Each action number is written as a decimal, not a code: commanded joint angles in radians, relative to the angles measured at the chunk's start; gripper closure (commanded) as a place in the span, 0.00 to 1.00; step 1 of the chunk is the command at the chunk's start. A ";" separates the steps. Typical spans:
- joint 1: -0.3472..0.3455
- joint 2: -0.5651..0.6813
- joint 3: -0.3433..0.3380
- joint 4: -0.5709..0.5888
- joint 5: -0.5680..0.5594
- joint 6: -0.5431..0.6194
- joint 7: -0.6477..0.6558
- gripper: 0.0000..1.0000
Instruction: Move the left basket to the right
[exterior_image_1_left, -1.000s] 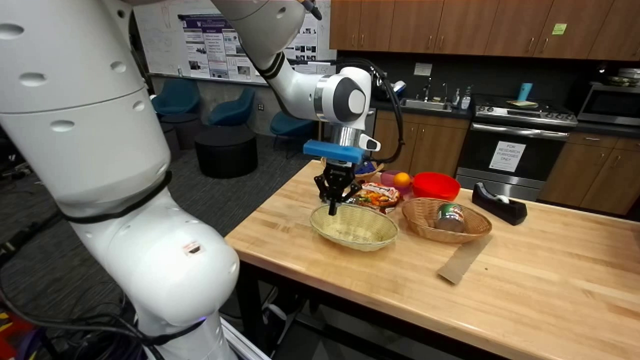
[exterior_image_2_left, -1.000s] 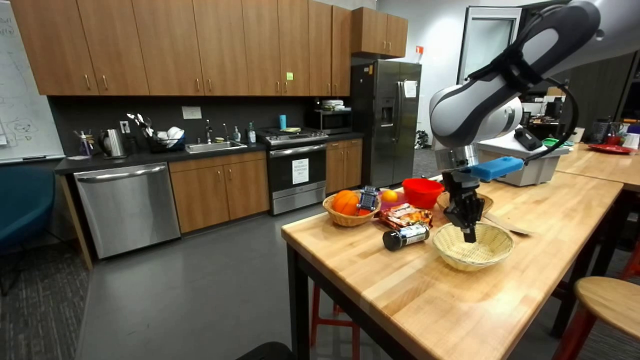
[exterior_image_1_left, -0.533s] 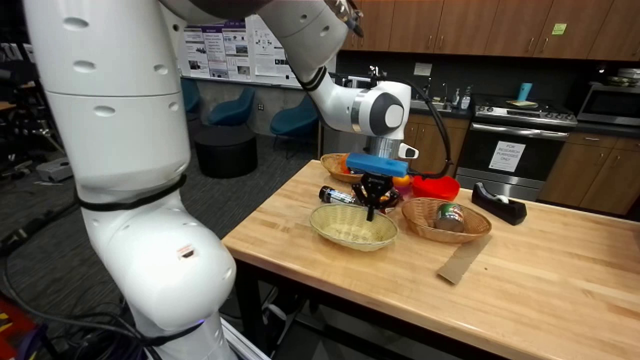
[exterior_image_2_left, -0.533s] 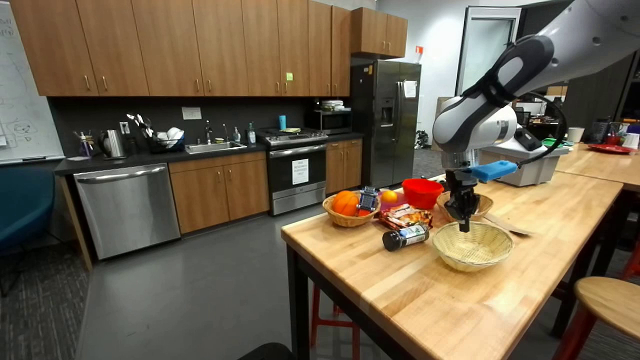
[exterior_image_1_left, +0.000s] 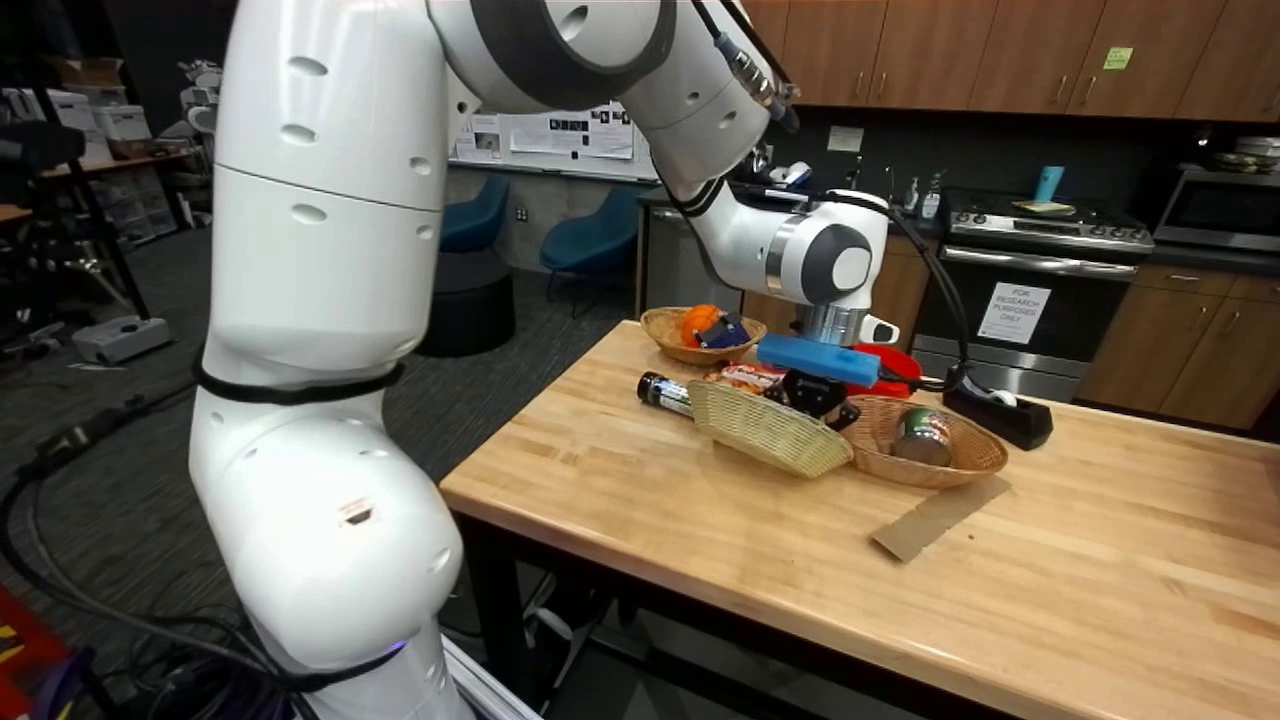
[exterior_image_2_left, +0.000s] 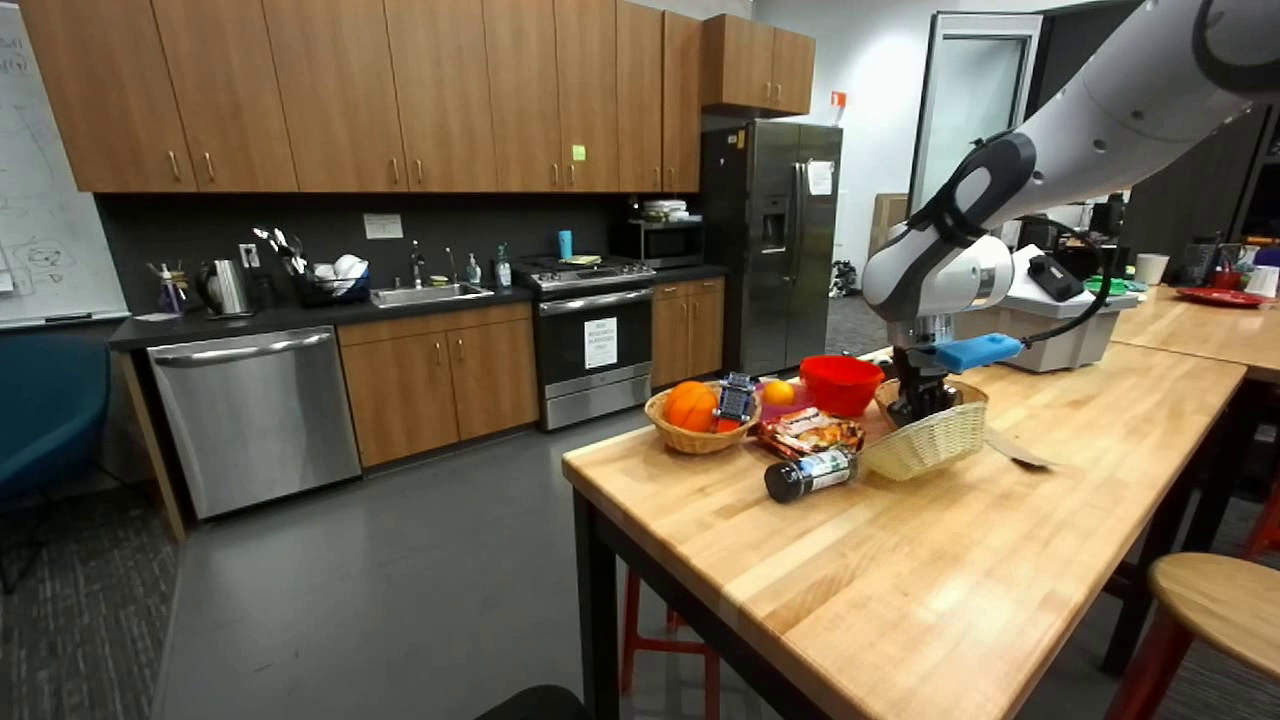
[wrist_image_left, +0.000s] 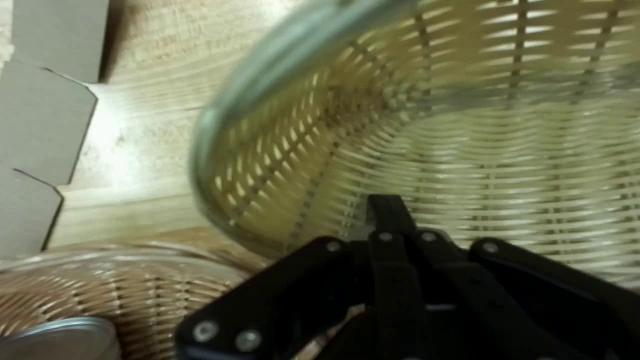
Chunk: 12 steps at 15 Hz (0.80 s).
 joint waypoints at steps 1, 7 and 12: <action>-0.016 0.030 -0.002 0.050 0.026 0.006 0.046 1.00; 0.006 0.007 0.016 0.019 0.026 0.045 0.132 1.00; 0.035 -0.005 0.044 0.005 0.029 0.022 0.139 1.00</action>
